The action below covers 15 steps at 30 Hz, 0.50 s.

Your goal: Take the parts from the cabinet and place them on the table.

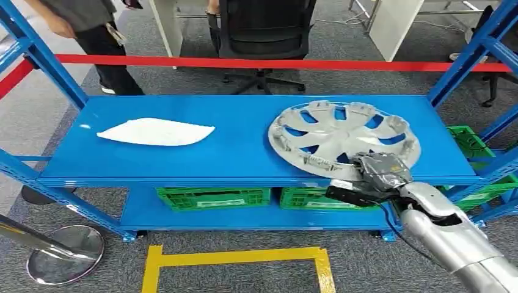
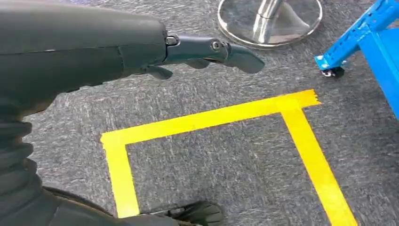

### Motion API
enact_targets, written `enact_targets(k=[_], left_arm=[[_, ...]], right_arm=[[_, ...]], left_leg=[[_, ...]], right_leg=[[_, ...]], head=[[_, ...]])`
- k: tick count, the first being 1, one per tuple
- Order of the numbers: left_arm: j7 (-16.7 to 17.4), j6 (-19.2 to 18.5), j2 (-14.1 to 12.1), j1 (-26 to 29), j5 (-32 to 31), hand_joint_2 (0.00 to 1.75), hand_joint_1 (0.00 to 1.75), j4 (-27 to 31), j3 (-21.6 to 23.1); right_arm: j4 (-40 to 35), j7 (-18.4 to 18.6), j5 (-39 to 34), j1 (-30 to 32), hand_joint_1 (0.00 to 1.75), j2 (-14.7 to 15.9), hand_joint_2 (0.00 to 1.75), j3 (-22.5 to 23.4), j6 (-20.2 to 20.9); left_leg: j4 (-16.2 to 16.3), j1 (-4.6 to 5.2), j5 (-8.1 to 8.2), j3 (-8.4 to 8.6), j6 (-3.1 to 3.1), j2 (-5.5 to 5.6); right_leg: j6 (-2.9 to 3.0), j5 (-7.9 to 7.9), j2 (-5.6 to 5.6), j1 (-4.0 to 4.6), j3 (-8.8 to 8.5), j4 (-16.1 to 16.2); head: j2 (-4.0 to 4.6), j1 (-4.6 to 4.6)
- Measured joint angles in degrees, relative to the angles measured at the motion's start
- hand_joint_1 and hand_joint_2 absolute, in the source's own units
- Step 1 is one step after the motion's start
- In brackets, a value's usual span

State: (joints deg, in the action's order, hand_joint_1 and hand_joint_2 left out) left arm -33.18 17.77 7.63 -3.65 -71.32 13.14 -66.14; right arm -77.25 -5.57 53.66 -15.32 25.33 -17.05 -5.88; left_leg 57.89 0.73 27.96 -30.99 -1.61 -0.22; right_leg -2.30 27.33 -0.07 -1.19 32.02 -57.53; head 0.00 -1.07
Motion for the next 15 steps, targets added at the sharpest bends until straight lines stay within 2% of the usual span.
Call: enact_targets(k=[11,15], left_arm=[[0.13,0.07,0.20,-0.19,-0.09,1.75,0.00,0.00,0.00],[0.19,0.07,0.20,-0.19,-0.19,1.75,0.00,0.00,0.00]], right_arm=[[-4.57,-0.13,0.22,-2.14,1.75,0.90,1.75,-2.03,-1.14],[-5.61,-0.44,0.50,-2.44,1.75,0.90,1.75,-2.38,-3.97]], left_leg=[[0.00,0.00,0.00,-0.02,0.00,0.01],[0.00,0.00,0.00,-0.06,0.00,0.01]], right_leg=[[0.00,0.00,-0.02,0.00,0.01,0.00],[0.00,0.00,-0.01,0.00,0.04,0.00]], head=[[0.00,0.00],[0.00,0.00]])
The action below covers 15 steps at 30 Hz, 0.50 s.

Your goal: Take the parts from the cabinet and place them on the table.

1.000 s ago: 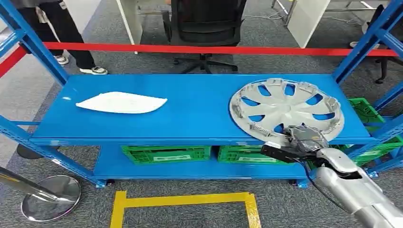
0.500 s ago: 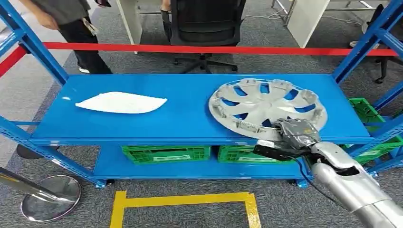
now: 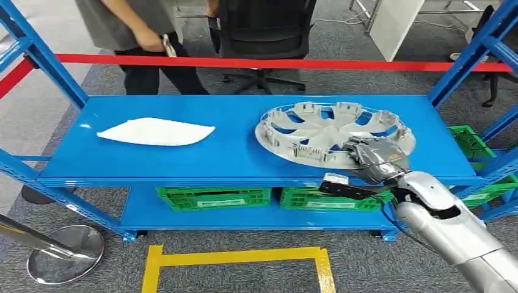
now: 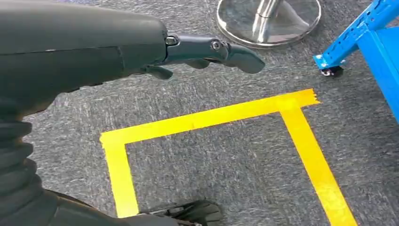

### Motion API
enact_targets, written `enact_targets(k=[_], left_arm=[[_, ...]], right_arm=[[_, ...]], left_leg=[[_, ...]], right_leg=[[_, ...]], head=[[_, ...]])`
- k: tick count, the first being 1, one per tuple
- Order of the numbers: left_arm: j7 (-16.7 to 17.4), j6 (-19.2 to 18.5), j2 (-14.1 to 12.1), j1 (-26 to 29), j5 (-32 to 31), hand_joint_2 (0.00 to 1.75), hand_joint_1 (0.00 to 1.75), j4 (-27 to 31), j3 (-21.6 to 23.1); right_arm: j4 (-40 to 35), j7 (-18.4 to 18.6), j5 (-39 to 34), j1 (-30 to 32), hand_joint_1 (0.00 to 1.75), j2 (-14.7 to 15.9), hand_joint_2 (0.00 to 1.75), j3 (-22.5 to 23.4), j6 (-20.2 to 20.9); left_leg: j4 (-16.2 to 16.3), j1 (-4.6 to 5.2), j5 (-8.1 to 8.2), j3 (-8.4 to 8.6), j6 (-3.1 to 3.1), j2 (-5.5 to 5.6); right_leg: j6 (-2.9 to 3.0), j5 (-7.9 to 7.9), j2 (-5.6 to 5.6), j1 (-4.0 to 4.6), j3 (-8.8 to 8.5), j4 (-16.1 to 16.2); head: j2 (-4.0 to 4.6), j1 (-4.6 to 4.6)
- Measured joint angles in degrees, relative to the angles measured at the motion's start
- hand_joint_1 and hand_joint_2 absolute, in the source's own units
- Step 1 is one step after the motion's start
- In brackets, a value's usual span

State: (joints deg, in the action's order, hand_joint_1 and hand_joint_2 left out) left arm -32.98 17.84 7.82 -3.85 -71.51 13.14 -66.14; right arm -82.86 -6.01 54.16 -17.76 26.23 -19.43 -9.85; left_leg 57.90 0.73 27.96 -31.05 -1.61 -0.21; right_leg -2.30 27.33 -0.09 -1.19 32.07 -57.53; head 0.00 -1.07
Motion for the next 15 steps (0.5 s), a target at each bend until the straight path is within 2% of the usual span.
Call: enact_targets(k=[3,8,12,15], left_arm=[[0.24,0.02,0.00,0.02,-0.09,1.75,0.00,0.00,0.00],[0.70,0.13,0.00,0.09,-0.75,1.75,0.00,0.00,0.00],[1.51,0.42,0.04,0.11,-1.51,1.75,0.00,0.00,0.02],[1.88,0.57,0.07,0.19,-1.81,1.75,0.00,0.00,0.02]], right_arm=[[-1.43,0.00,2.15,-0.70,1.75,0.00,1.75,-0.26,-2.39],[-4.37,0.19,7.23,-1.62,1.75,-0.26,1.75,-0.74,-11.25],[-6.06,2.25,14.13,-1.66,1.75,-1.42,1.75,-0.46,-17.91],[-6.52,3.47,18.07,-2.07,1.75,-2.49,1.75,0.06,-21.12]], left_leg=[[0.00,0.00,0.00,-0.01,0.00,0.00],[0.00,-0.01,0.00,-0.02,0.00,0.04],[0.00,-0.01,0.00,-0.05,0.00,0.03],[0.00,0.00,0.00,-0.06,0.00,0.04]], right_leg=[[0.00,0.00,-0.01,0.00,0.00,-0.01],[0.00,0.00,-0.04,0.00,0.00,-0.02],[0.00,0.00,-0.03,0.00,0.03,-0.02],[0.00,0.01,-0.04,0.00,0.03,-0.02]], head=[[0.00,0.00],[0.00,0.00],[0.00,0.00],[0.00,0.02]])
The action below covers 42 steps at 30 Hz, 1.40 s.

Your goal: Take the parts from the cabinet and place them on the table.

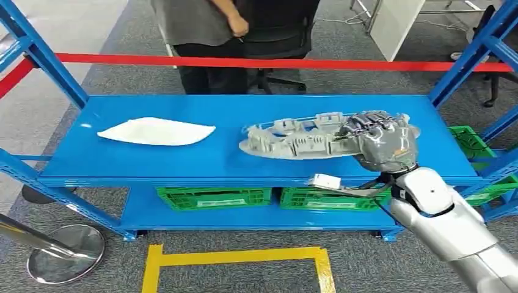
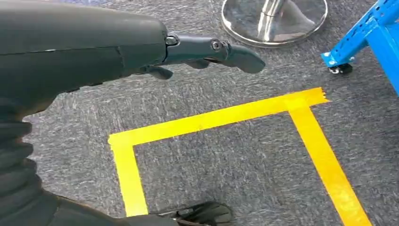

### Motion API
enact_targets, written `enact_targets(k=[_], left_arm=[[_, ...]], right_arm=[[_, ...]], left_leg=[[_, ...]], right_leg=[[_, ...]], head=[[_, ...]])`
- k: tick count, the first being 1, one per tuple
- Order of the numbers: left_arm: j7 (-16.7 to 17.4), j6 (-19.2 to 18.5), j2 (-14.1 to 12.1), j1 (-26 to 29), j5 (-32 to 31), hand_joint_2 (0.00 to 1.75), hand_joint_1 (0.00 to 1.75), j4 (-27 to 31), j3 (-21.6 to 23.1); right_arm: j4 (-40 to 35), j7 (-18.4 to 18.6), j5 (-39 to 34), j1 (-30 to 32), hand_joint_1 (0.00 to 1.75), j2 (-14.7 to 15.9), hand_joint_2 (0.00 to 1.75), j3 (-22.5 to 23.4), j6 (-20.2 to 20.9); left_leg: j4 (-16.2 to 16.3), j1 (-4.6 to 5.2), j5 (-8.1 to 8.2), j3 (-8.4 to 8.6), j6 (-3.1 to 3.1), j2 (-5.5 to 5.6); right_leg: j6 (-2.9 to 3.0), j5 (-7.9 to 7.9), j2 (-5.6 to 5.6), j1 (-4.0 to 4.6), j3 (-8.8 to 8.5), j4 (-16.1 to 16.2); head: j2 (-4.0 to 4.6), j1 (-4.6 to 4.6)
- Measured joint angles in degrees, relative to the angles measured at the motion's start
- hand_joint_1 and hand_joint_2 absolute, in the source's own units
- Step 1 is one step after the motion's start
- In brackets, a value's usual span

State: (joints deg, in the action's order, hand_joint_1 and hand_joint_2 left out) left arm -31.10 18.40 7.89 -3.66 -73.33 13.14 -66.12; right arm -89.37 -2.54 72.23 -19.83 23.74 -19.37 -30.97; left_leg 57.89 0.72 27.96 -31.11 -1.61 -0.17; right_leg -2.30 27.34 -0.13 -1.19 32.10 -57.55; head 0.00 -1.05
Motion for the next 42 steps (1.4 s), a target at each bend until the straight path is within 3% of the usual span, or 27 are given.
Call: enact_targets(k=[8,18,42], left_arm=[[0.31,0.24,0.18,0.06,-0.39,1.75,0.00,0.00,0.02],[0.48,0.33,0.37,0.10,-0.44,1.75,0.00,0.00,0.02],[0.74,0.35,0.42,0.10,-1.14,1.75,0.00,0.00,0.09]], right_arm=[[-0.07,1.86,4.56,-1.21,1.75,-4.14,1.75,2.03,-4.81],[-0.37,3.02,6.06,-2.21,1.75,-7.83,1.75,3.28,-6.23],[3.19,4.29,9.54,-9.26,1.75,-10.14,1.75,3.00,-5.82]], left_leg=[[0.00,0.00,-0.01,0.00,0.01,0.00],[0.00,0.00,-0.01,-0.06,0.01,0.00],[0.00,0.00,-0.06,-0.12,0.03,0.01]], right_leg=[[0.00,-0.01,0.01,0.00,0.00,0.00],[0.00,0.00,0.01,0.00,0.06,-0.01],[0.02,-0.03,0.00,0.00,0.12,-0.02]], head=[[0.00,-0.02],[0.00,-0.02],[0.00,-0.02]])
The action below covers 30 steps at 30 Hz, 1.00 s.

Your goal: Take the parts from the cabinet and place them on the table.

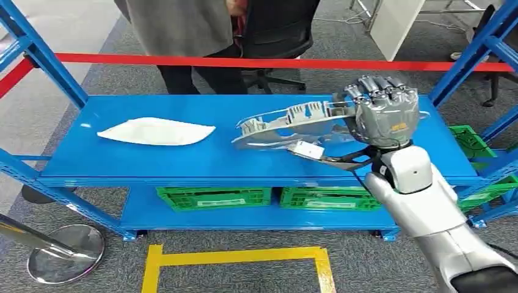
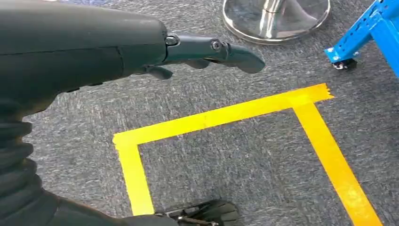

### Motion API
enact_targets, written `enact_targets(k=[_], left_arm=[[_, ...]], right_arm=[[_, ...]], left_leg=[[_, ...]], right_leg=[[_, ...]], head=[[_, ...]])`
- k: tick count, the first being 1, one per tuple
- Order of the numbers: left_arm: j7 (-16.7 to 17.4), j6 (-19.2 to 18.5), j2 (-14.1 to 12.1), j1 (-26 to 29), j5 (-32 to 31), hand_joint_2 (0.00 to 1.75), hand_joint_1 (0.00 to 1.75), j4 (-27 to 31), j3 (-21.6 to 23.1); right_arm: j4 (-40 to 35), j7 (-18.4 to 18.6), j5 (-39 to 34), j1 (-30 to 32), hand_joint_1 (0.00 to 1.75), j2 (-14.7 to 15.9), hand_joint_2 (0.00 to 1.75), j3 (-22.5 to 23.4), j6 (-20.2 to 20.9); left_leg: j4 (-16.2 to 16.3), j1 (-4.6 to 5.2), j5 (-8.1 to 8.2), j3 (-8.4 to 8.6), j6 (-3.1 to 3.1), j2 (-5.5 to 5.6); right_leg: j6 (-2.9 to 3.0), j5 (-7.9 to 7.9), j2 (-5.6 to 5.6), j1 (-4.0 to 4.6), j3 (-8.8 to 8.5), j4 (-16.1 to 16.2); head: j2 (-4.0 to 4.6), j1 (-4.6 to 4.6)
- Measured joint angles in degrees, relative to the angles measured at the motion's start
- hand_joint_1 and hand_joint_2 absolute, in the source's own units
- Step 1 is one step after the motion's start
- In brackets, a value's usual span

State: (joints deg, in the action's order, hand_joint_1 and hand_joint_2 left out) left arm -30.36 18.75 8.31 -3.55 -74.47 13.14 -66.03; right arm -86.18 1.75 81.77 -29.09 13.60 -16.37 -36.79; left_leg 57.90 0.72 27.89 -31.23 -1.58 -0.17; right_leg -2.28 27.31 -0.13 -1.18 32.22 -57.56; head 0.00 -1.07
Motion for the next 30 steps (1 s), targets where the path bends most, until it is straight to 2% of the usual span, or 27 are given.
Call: enact_targets(k=[19,30], left_arm=[[0.26,-0.09,0.02,-0.27,-0.31,1.75,0.00,0.00,0.61],[-0.09,-0.09,0.35,-1.14,-0.26,1.75,0.00,0.00,0.79]], right_arm=[[2.52,0.66,0.28,-5.31,1.75,-1.64,1.75,-0.85,0.37],[2.43,1.11,0.42,-9.24,1.75,-2.56,1.75,-1.64,2.76]], left_leg=[[0.00,0.00,-0.03,-0.02,-0.01,0.00],[0.01,0.00,-0.04,-0.03,0.00,0.00]], right_leg=[[-0.01,-0.04,0.01,0.00,0.03,-0.01],[-0.02,-0.04,0.01,0.00,0.05,-0.01]], head=[[0.00,0.00],[0.00,0.00]])
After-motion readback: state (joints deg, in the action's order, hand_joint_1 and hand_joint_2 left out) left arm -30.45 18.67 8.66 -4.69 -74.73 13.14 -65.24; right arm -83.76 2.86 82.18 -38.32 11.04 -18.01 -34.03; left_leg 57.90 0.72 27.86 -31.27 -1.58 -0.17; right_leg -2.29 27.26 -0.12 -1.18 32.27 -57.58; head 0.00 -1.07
